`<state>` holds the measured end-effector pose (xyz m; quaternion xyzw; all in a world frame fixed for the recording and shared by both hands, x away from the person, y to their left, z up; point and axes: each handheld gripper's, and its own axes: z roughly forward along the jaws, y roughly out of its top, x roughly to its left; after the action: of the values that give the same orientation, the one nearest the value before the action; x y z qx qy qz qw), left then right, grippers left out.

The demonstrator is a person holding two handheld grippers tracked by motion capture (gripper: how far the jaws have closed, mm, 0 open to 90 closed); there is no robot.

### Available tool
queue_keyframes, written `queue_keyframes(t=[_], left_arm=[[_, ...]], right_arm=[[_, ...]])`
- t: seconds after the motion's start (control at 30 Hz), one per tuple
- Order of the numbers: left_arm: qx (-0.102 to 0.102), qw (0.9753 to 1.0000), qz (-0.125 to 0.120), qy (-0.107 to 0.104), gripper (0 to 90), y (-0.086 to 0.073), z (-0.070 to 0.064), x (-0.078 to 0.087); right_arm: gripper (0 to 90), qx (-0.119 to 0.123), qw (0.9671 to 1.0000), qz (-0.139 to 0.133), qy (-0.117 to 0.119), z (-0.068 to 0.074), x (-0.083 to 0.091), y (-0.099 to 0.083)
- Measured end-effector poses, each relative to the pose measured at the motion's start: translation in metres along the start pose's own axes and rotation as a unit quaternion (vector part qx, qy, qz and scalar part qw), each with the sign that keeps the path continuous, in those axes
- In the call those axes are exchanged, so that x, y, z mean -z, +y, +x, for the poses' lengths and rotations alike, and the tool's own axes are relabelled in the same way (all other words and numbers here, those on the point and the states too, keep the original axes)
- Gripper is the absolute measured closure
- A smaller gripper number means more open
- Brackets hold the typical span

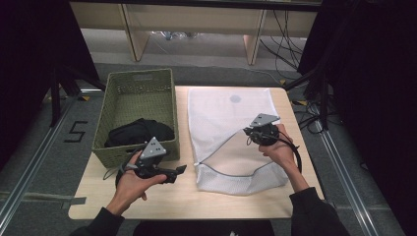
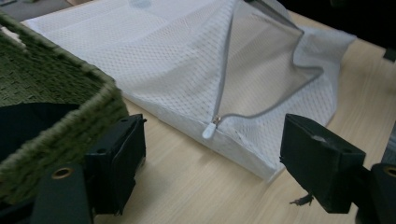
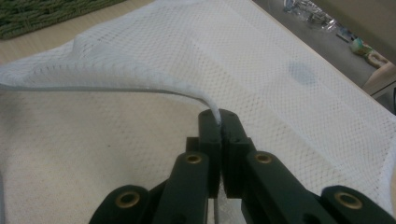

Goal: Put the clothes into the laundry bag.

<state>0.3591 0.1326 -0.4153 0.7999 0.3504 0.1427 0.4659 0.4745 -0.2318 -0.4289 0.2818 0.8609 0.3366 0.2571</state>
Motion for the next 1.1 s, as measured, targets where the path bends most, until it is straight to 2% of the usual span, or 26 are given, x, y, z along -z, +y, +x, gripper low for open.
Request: queue_keyframes(t=[0.03,0.07,0.1,0.17,0.2,0.23,0.27,0.33,0.37,0.4,0.43,0.5,0.57,0.6,0.63,0.67,0.7,0.77,0.8,0.87,0.93,1.0,1.1], left_arm=[[0.018,0.9998,-0.006,-0.004,22.4,0.004,0.002,0.002],[0.023,0.9996,-0.011,-0.007,22.9,0.008,0.003,0.004],[0.021,0.9997,-0.013,-0.005,23.3,0.012,0.005,0.006],[0.015,0.9998,-0.012,0.011,23.1,0.021,0.01,0.011],[0.017,0.9997,-0.013,0.015,23.0,0.025,0.013,0.013],[0.017,0.9996,-0.006,0.02,22.8,0.03,0.018,0.016],[0.023,0.9993,-0.009,0.027,22.7,0.034,0.022,0.017],[0.009,0.9986,0.0,0.053,22.7,0.043,0.035,0.022],[-0.005,0.9978,0.013,0.065,22.6,0.046,0.041,0.024],[-0.016,0.9962,0.027,0.081,22.4,0.049,0.048,0.025],[-0.018,0.995,0.035,0.091,22.1,0.05,0.056,0.026],[0.002,0.9939,0.042,0.102,22.2,0.052,0.072,0.025],[0.004,0.9914,0.065,0.113,22.2,0.052,0.088,0.023],[0.015,0.9903,0.073,0.117,22.2,0.051,0.095,0.021],[0.015,0.9886,0.096,0.114,22.1,0.05,0.105,0.019],[0.019,0.9879,0.103,0.114,21.8,0.049,0.111,0.017],[0.024,0.9866,0.108,0.119,22.0,0.048,0.118,0.014],[0.036,0.9826,0.118,0.139,22.0,0.045,0.13,0.008],[0.043,0.9818,0.12,0.141,21.9,0.044,0.136,0.006],[0.058,0.9807,0.133,0.132,21.1,0.041,0.147,0.0],[0.058,0.9797,0.131,0.14,21.1,0.038,0.154,-0.006],[0.057,0.9775,0.144,0.144,20.0,0.037,0.159,-0.009],[0.055,0.9763,0.161,0.134,19.6,0.037,0.162,-0.015]], right_arm=[[89.7,0.003,1.0,-0.002,-0.003,-0.001,0.001,0.001],[89.7,0.003,1.0,-0.002,-0.002,-0.002,0.002,0.002],[89.7,0.009,0.9999,-0.006,-0.002,-0.003,0.003,0.004],[89.7,0.004,0.9999,-0.009,-0.005,-0.004,0.004,0.006],[89.7,0.01,0.9999,-0.01,-0.003,-0.005,0.004,0.007],[89.7,0.0,0.9999,-0.01,-0.005,-0.005,0.005,0.008],[89.7,0.002,0.9999,-0.013,-0.007,-0.005,0.005,0.009],[89.7,0.015,0.9998,-0.013,-0.006,-0.006,0.006,0.011],[89.7,0.008,0.9999,-0.012,-0.006,-0.005,0.006,0.012],[89.7,0.011,0.9998,-0.013,-0.008,-0.006,0.006,0.012],[89.7,0.01,0.9998,-0.017,-0.01,-0.006,0.005,0.012],[89.7,0.001,0.9999,-0.012,-0.005,-0.006,0.006,0.012],[89.7,0.009,0.9998,-0.018,-0.01,-0.008,0.006,0.012],[89.7,0.002,0.9998,-0.016,-0.009,-0.009,0.007,0.012],[89.7,-0.001,0.9998,-0.016,-0.011,-0.009,0.007,0.013],[89.7,0.0,0.9998,-0.019,-0.011,-0.009,0.008,0.014],[89.7,0.009,0.9997,-0.021,-0.009,-0.009,0.007,0.014],[89.7,0.008,0.9997,-0.021,-0.009,-0.009,0.007,0.014],[89.7,0.002,0.9998,-0.019,-0.008,-0.009,0.007,0.014],[89.7,0.01,0.9997,-0.018,-0.013,-0.009,0.006,0.014],[89.7,0.011,0.9998,-0.014,-0.005,-0.007,0.005,0.014],[89.7,0.009,0.9998,-0.017,-0.005,-0.008,0.003,0.014],[89.7,0.011,0.9998,-0.013,-0.001,-0.007,0.002,0.013]])
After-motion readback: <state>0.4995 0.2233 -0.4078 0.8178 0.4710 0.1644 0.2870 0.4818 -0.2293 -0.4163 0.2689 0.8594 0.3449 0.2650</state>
